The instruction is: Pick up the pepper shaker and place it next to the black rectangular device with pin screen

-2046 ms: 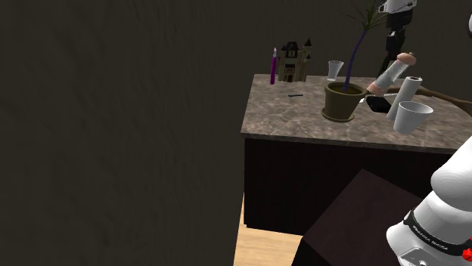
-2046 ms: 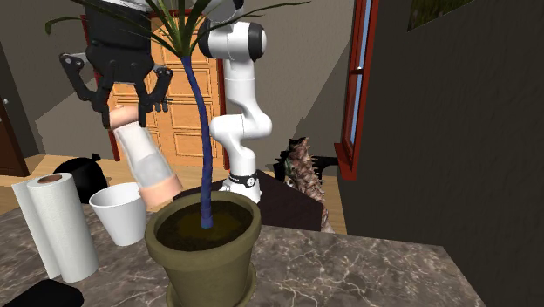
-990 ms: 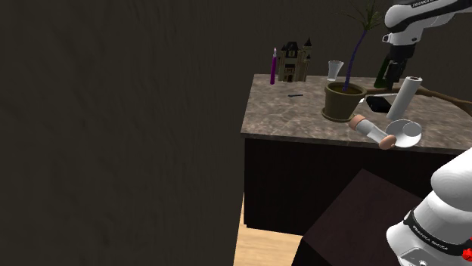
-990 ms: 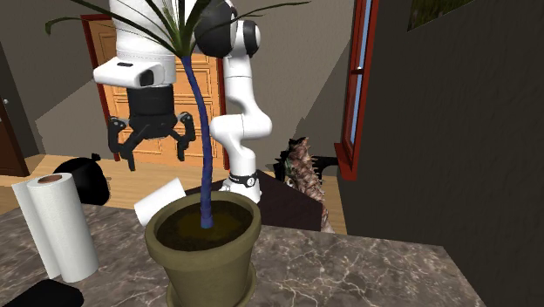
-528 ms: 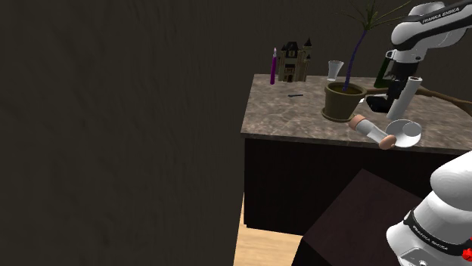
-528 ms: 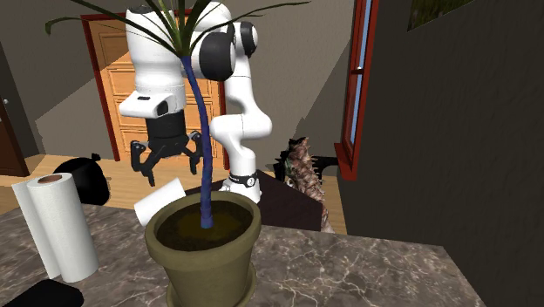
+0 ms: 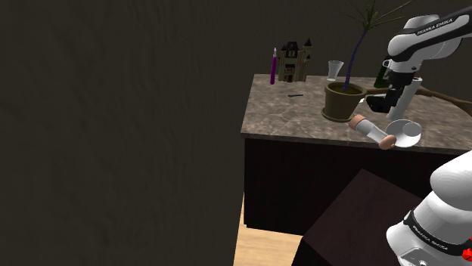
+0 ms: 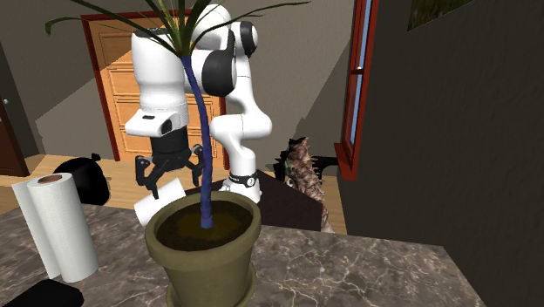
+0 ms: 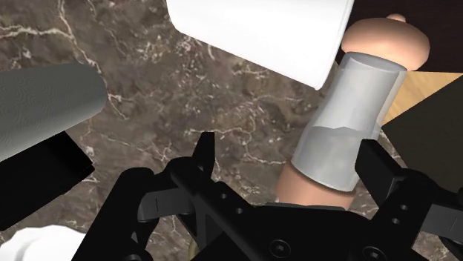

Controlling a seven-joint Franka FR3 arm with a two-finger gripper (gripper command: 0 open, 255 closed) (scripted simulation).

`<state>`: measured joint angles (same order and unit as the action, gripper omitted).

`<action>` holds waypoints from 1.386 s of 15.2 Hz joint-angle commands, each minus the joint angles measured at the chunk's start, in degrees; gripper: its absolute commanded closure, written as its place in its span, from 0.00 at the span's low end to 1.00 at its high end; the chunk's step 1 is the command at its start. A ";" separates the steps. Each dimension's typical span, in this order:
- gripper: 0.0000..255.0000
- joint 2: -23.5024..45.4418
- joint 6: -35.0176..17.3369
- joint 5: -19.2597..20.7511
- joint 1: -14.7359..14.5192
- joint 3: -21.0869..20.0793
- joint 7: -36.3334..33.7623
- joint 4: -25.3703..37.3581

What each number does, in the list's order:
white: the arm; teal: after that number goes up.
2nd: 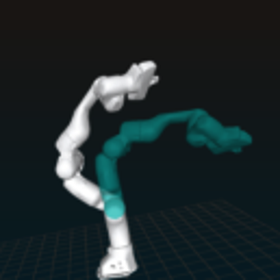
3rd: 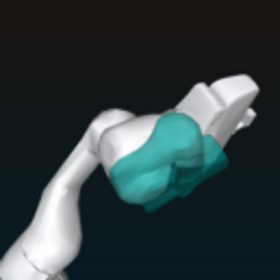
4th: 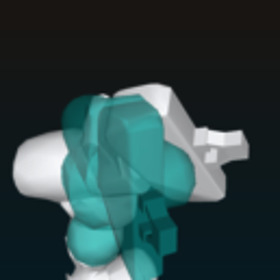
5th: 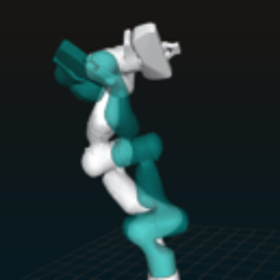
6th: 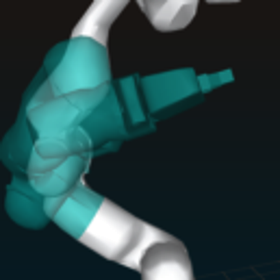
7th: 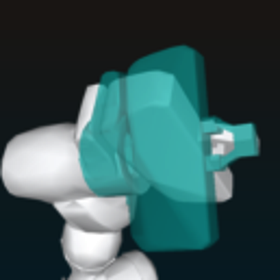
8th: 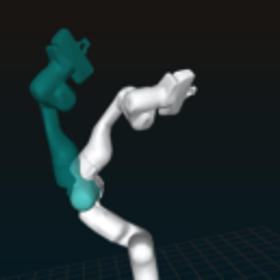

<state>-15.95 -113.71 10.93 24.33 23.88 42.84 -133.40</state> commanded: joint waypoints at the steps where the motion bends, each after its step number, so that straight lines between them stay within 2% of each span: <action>1: 0.00 0.04 -0.18 0.01 0.01 0.03 0.02 -0.12; 5: 0.00 0.03 -0.17 0.01 0.01 0.03 0.02 -0.12; 6: 1.00 0.03 -0.17 0.01 0.01 0.03 0.02 -0.12; 15: 1.00 0.03 -0.17 0.01 0.01 0.03 0.02 -0.12; 16: 0.00 0.03 -0.17 0.01 0.01 0.03 0.02 -0.12; 21: 0.00 -14.19 -17.51 0.93 2.87 -1.83 -10.47 -20.69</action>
<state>-27.19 -127.27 11.57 26.43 22.43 34.53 -149.71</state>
